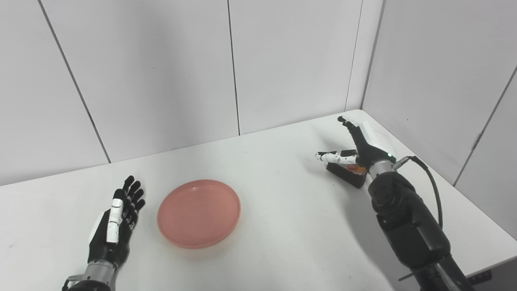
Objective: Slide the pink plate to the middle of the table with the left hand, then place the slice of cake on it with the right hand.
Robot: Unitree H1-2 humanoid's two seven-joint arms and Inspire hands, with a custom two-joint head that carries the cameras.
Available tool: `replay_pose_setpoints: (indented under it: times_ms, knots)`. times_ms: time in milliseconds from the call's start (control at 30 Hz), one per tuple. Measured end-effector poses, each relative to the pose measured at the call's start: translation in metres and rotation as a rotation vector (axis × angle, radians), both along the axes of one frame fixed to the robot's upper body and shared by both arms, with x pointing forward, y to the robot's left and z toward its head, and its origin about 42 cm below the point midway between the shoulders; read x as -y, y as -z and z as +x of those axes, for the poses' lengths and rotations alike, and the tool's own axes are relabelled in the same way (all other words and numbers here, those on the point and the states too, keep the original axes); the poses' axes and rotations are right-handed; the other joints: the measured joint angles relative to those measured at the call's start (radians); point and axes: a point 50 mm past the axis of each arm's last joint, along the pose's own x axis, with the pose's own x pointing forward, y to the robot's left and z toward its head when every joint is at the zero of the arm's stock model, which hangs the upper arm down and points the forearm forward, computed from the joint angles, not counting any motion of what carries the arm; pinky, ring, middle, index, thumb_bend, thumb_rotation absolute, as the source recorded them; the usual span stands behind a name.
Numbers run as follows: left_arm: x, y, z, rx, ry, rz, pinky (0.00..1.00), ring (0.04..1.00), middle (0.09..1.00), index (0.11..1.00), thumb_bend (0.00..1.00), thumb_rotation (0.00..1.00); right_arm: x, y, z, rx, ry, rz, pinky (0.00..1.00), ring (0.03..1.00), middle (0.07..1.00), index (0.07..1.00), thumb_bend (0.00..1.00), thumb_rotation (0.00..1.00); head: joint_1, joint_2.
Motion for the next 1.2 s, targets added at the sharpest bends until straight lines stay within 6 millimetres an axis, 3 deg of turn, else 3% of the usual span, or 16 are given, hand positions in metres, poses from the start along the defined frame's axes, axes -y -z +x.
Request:
replay_pose_setpoints:
  times_ms: [133,300,367,500,767,1067,1200]
  knots:
    - [0.000,0.000,0.000,0.001,-0.001,-0.001,1.00,1.000,1.000,1.000,0.71,1.00,0.003,0.002,-0.002,-0.035,0.043,-0.037,0.83,0.852,0.859,0.856,0.89,0.61,-0.006,0.003]
    - [0.000,0.000,0.000,0.001,0.009,0.004,1.00,1.000,1.000,1.000,0.70,1.00,0.007,0.002,-0.003,-0.077,0.066,-0.061,0.90,0.863,0.863,0.871,0.90,0.56,-0.006,0.003]
    - [0.000,0.000,0.000,0.001,0.010,0.006,1.00,1.000,1.000,1.000,0.70,1.00,0.010,0.002,-0.003,-0.099,0.073,-0.056,0.88,0.860,0.861,0.871,0.90,0.55,-0.006,0.003]
    - [-0.001,-0.001,-0.001,0.005,0.010,0.008,1.00,1.000,1.000,1.000,0.69,1.00,0.012,0.003,-0.002,-0.139,0.076,-0.043,0.68,0.838,0.870,0.868,0.91,0.47,-0.005,0.008]
    - [-0.002,-0.001,-0.004,0.006,0.012,0.011,1.00,1.000,1.000,1.000,0.70,1.00,0.011,0.014,0.002,-0.193,0.066,-0.021,0.68,0.833,0.863,0.859,0.94,0.41,0.002,0.015]
    - [-0.002,-0.002,-0.010,0.010,0.012,0.011,1.00,1.000,1.000,1.000,0.68,1.00,0.005,0.027,0.007,-0.225,0.029,-0.002,0.57,0.728,0.803,0.839,0.91,0.35,0.006,0.020]
    - [-0.001,-0.002,-0.010,0.009,0.012,0.010,1.00,1.000,1.000,1.000,0.70,1.00,0.005,0.031,0.008,-0.222,0.032,0.006,0.55,0.685,0.760,0.809,0.84,0.21,0.009,0.021]
